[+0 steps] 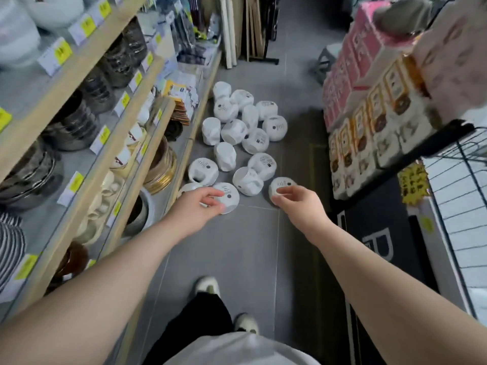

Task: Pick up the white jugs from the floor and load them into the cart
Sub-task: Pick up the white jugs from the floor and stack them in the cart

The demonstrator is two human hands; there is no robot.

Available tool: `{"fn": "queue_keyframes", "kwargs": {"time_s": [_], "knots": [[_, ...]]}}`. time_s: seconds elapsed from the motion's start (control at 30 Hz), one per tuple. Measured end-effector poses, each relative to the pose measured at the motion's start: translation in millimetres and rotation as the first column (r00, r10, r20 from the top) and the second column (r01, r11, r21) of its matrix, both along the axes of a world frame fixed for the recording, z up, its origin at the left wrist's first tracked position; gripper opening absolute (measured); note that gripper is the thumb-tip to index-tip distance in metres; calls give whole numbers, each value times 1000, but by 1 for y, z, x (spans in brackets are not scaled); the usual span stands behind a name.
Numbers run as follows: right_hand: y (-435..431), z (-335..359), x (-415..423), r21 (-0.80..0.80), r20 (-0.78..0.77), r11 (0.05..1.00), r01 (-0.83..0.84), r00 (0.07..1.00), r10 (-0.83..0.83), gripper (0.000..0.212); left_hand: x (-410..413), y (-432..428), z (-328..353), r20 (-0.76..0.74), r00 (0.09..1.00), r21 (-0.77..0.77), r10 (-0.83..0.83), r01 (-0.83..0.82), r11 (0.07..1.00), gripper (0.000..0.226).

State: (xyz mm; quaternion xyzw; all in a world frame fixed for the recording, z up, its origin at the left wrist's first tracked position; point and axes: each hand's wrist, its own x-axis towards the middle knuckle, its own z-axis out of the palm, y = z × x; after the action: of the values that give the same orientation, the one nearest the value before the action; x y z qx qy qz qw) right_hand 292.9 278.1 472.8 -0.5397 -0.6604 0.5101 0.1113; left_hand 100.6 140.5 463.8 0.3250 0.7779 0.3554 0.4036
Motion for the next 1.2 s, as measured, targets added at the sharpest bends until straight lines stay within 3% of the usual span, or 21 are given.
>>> {"fn": "queue_keyframes", "kwargs": {"time_s": [0.27,0.53,0.7,0.97,1.2], "knots": [[136,-60,-97,-73,53,991,112,993,-108,31,-113,153,-60,70,995,-54,-69,73,996,21],[241,-161,-171,-175,136,973,150,983,-127,45,-190,269,-150,80,996,-163,-31,43,986,19],[293,-261,-197,-224,193,967,123,978,-80,58,-206,313,-259,103,995,-214,4,19,977,23],[342,-489,-240,-277,171,957,84,985,-37,82,-230,387,-476,73,997,-264,3,16,964,27],[354,-629,-262,-92,401,996,12,916,26,93,-236,417,-620,118,993,-286,-3,37,957,49]]}}
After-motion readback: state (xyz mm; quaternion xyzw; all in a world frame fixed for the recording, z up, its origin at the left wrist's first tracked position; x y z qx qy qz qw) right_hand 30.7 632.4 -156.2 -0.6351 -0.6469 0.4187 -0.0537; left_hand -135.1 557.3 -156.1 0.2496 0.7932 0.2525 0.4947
